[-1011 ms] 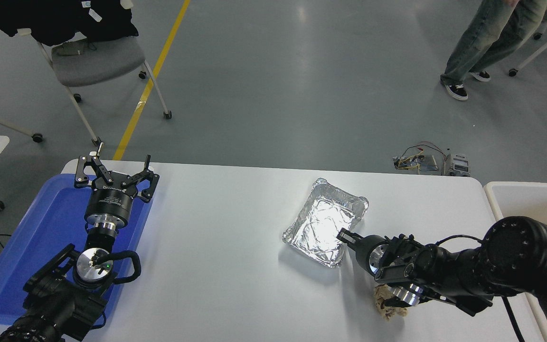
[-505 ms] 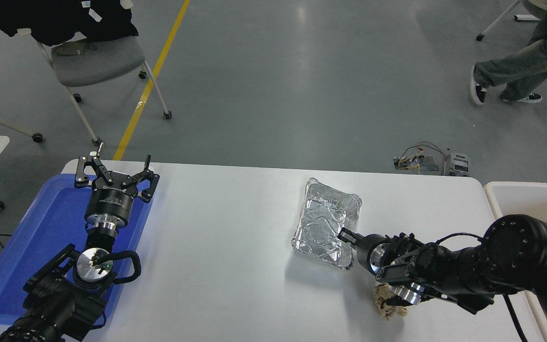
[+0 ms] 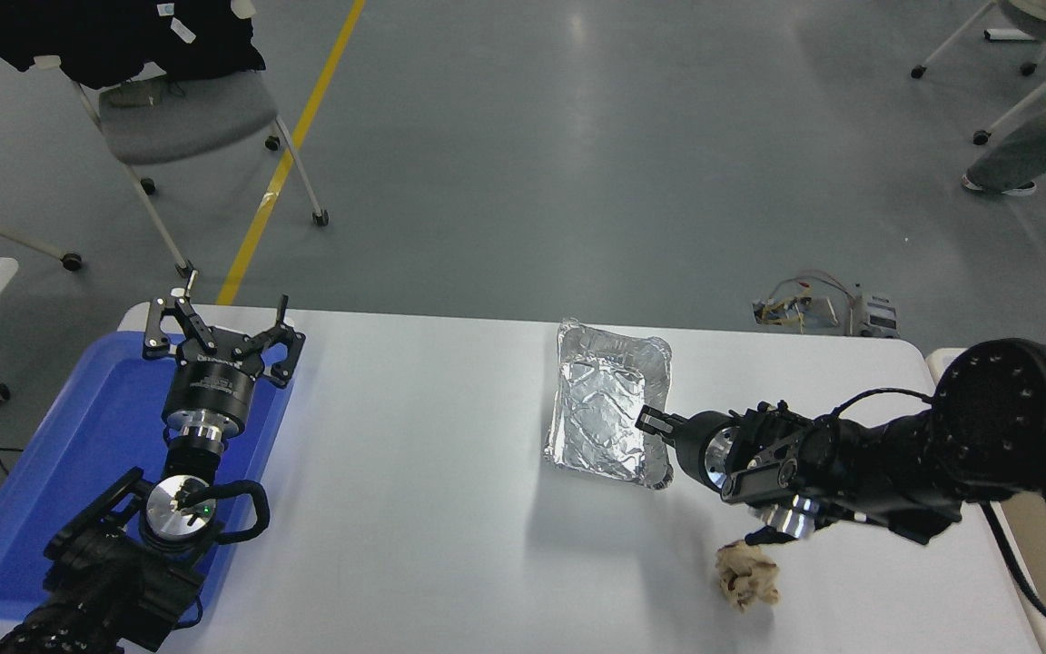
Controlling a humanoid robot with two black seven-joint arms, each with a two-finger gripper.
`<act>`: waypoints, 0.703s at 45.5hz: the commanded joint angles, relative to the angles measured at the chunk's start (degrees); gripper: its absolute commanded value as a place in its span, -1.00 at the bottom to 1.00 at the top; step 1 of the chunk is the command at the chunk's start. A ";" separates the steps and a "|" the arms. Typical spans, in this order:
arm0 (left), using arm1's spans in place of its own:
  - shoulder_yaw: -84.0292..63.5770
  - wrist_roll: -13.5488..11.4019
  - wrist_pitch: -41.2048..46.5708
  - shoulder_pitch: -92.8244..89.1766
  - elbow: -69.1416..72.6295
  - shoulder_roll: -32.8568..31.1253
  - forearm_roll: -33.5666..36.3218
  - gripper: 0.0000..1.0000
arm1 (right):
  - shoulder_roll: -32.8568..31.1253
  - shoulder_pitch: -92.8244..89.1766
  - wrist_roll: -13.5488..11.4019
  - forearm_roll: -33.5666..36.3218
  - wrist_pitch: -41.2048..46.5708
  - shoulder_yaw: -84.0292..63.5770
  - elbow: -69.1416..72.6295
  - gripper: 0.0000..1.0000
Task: Pick up foil plate and place in dustbin
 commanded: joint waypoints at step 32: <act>0.00 -0.04 0.01 0.00 0.01 0.00 -0.01 1.00 | -10.24 36.29 -0.32 -10.41 38.79 -16.17 4.94 -1.00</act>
